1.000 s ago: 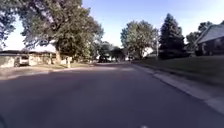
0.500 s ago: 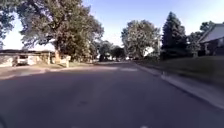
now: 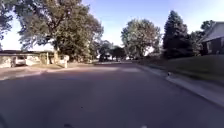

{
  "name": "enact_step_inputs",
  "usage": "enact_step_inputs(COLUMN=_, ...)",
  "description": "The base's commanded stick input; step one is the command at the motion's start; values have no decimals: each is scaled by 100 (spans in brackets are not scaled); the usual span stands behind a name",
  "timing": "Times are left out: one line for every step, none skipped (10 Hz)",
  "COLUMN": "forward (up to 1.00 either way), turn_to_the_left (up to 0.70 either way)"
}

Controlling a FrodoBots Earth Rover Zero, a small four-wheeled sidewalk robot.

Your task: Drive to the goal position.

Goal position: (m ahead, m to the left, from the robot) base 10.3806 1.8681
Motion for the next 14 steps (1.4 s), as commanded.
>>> enact_step_inputs(forward=100, turn_to_the_left=2)
enact_step_inputs(forward=100, turn_to_the_left=2)
enact_step_inputs(forward=100, turn_to_the_left=1)
enact_step_inputs(forward=100, turn_to_the_left=1)
enact_step_inputs(forward=100, turn_to_the_left=0)
enact_step_inputs(forward=100, turn_to_the_left=-33)
enact_step_inputs(forward=100, turn_to_the_left=-35)
enact_step_inputs(forward=100, turn_to_the_left=-36)
enact_step_inputs(forward=100, turn_to_the_left=-38)
enact_step_inputs(forward=100, turn_to_the_left=-30)
enact_step_inputs(forward=100, turn_to_the_left=-17)
enact_step_inputs(forward=100, turn_to_the_left=-4)
enact_step_inputs(forward=100, turn_to_the_left=0)
enact_step_inputs(forward=100, turn_to_the_left=0)
